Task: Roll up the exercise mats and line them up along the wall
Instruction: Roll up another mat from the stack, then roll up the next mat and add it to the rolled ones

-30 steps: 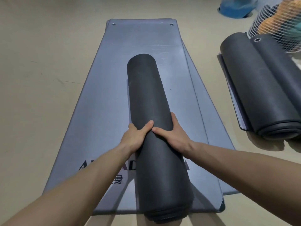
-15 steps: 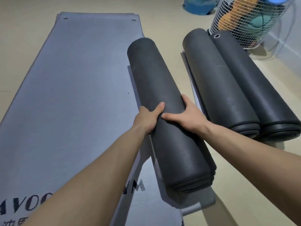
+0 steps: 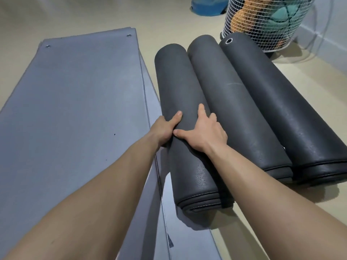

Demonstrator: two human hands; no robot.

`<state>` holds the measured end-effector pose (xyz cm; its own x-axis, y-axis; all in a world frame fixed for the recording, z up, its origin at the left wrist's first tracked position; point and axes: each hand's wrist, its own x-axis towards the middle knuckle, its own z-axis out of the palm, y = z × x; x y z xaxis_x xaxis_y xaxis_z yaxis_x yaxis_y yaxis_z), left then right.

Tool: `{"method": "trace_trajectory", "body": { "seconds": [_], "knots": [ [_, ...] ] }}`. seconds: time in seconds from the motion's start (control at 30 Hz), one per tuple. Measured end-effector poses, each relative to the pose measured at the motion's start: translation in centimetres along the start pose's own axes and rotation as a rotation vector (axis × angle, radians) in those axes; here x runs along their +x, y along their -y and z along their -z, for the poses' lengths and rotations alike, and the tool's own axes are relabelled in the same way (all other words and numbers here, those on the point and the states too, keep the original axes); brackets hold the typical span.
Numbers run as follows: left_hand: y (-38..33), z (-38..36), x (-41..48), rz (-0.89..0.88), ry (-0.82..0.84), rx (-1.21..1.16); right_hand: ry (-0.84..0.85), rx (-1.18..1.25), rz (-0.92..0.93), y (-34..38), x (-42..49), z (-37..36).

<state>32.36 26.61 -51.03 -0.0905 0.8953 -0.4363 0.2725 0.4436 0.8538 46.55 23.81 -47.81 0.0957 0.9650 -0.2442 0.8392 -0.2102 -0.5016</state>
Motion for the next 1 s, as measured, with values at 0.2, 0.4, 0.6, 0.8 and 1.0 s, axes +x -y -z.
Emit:
{"method": "trace_trajectory", "body": {
  "seconds": [0.2,0.4,0.6,0.8,1.0],
  "knots": [
    [-1.1,-1.3,2.4,0.011,0.006,0.017,-0.04,0.001,0.039,-1.4,2.6,0.3],
    [-2.0,-2.3,3.9,0.004,0.016,0.058,-0.061,0.011,0.029,-2.1,4.2,0.8],
    [-2.5,-3.0,4.5,0.002,0.023,0.097,-0.057,-0.014,0.023,-2.7,4.8,1.3],
    [-2.1,-2.0,2.2,0.03,0.057,0.109,-0.048,-0.043,0.0,-2.3,4.6,1.6],
    [3.1,3.8,-4.9,-0.072,0.098,0.509,-0.008,-0.204,-0.099,-0.1,4.1,2.6]
  ]
}}
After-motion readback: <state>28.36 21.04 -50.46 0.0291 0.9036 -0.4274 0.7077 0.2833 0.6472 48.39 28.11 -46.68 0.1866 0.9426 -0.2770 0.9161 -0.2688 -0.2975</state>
